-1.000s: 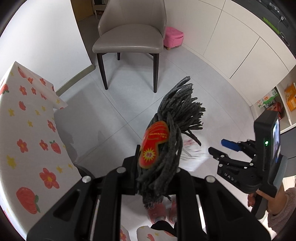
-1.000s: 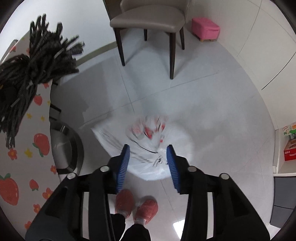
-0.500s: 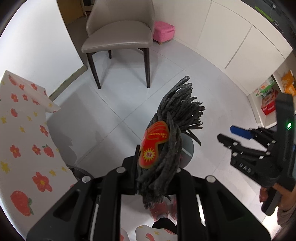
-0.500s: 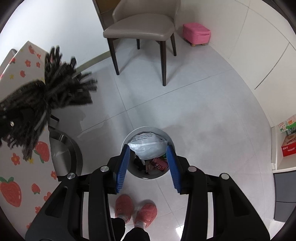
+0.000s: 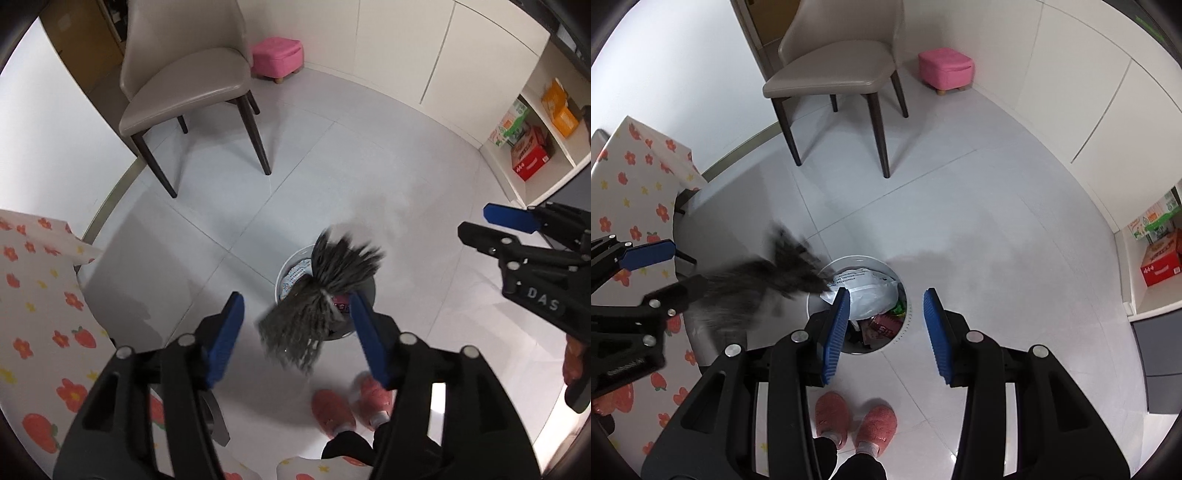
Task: Collect trash
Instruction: 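Open both tools over the bin to drop the tassel and bag, then move both open tools back over the table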
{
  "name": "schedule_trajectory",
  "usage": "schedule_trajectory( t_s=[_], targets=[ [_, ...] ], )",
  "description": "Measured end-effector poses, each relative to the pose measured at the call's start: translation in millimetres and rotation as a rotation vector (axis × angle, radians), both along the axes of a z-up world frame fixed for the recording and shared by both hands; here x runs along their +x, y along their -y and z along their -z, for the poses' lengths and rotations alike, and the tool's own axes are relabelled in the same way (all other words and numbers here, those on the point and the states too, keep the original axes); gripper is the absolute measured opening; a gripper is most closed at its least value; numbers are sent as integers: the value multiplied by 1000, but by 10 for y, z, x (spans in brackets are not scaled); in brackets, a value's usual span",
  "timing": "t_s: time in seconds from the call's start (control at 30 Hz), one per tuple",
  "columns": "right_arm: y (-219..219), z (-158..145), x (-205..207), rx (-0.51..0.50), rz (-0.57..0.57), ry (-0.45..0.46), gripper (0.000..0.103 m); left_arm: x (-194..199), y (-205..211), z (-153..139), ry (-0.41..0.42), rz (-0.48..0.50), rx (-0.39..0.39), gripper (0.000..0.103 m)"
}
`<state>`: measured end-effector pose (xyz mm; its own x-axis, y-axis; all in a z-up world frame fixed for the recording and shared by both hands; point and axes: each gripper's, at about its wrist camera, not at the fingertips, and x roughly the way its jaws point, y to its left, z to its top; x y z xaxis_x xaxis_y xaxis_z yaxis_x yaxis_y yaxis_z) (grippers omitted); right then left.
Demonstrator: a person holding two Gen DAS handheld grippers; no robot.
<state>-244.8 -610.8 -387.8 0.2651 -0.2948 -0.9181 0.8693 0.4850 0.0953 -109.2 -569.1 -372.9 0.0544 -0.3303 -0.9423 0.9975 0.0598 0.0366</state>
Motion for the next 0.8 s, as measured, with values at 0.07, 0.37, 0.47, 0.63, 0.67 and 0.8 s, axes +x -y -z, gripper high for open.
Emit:
schedule_trajectory(
  t_s=[0.07,0.37,0.47,0.63,0.67,0.8],
  targets=[
    [-36,-47,-47,-4,3,2,40,-8,-2,-16,0,3,4,63],
    [-170,-515,6,-23,-60,49,40,108,-182,-404,-8,-78,-13,63],
    [-277,-790,128,-38,-120,72,44,236,-383,-632,-5,-148,-26,63],
    [-502,-1262,431,-88,-260,102,52,437,-801,-1044,33,-280,-64,71],
    [-544,-1344,500,-95,-289,109,52,489,-903,-1127,40,-310,-73,71],
    [-759,-1657,854,-111,-430,148,52,716,-1375,-1423,55,-450,-106,71]
  ],
)
